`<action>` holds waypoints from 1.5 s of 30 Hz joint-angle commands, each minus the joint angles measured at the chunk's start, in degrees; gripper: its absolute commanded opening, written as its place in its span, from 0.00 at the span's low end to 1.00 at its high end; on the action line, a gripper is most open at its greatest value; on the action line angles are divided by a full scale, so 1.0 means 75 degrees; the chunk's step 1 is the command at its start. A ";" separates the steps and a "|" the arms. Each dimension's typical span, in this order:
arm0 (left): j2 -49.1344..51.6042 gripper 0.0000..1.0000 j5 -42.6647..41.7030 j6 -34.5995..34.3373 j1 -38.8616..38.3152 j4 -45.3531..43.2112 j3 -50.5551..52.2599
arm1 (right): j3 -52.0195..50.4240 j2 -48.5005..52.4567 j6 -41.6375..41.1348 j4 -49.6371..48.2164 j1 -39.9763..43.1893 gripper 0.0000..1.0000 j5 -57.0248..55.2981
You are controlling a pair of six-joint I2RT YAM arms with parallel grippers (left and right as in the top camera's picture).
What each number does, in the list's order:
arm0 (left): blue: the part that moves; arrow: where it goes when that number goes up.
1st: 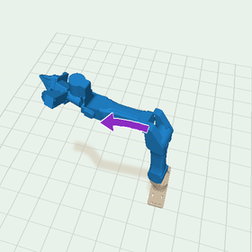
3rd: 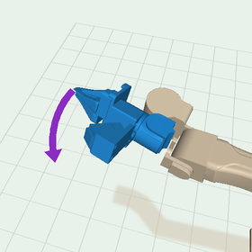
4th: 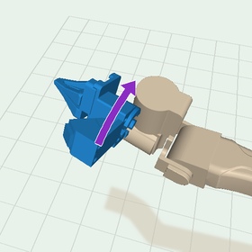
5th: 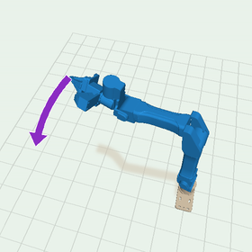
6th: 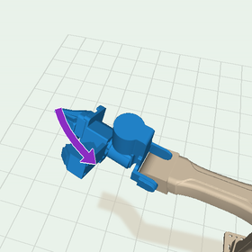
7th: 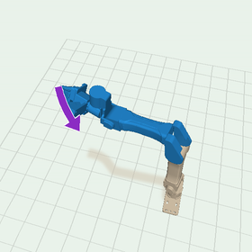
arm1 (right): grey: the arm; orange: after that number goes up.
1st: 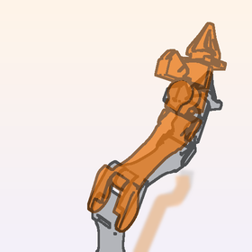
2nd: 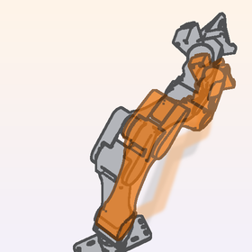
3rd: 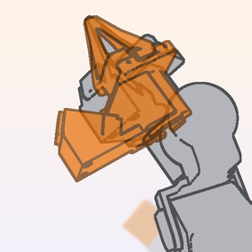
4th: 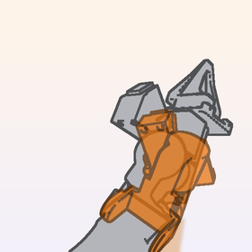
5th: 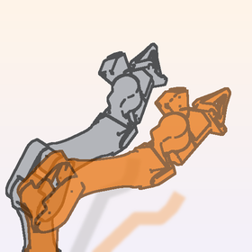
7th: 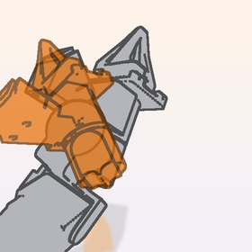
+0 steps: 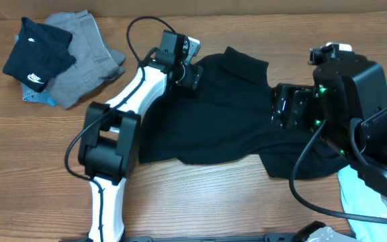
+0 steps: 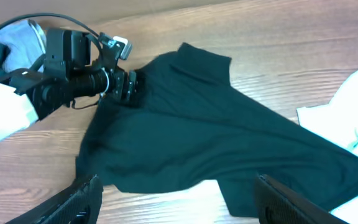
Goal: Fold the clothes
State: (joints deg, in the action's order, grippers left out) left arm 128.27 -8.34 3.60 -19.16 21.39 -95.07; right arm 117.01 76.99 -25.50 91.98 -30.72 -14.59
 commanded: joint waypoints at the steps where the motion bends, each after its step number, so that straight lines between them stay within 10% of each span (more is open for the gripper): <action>1: 0.0361 0.69 -0.0096 0.0146 -0.0050 -0.0055 -0.0038 | 0.0044 -0.0026 -0.0070 0.0070 0.0050 0.81 -0.0108; 8: 0.0463 0.06 0.1233 -0.0213 0.0085 0.0277 -0.0108 | 0.0044 0.0052 -0.0522 0.0128 0.0061 0.82 -0.0143; 13: 0.0152 0.04 0.4666 -0.1495 0.0950 0.1649 -0.0606 | 0.0044 0.0414 -0.1728 0.0469 0.0466 0.85 -0.0195; 18: -0.0356 0.04 0.4106 -0.1818 0.2101 0.2425 -0.0912 | 0.0009 0.1008 -0.1868 0.0618 0.0933 0.87 -0.0160; 23: -0.1314 0.16 0.1749 -0.1944 0.2891 0.2573 -0.0970 | -0.0277 0.1769 -0.1862 0.0326 0.1276 0.91 -0.0160; 34: -0.3797 0.88 0.1070 -0.1428 0.2975 0.3238 -0.0970 | -0.0323 0.4383 -0.0463 -0.0373 0.2530 0.75 0.0758; 45: -0.5674 0.89 -0.0478 -0.1399 0.2946 0.4905 -0.0970 | -0.0490 0.6475 0.1367 -0.0758 0.3550 0.60 0.3459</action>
State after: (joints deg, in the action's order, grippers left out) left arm 88.86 -6.74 -8.14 3.36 56.12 -101.08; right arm 114.45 124.14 -22.17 85.56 -3.95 0.43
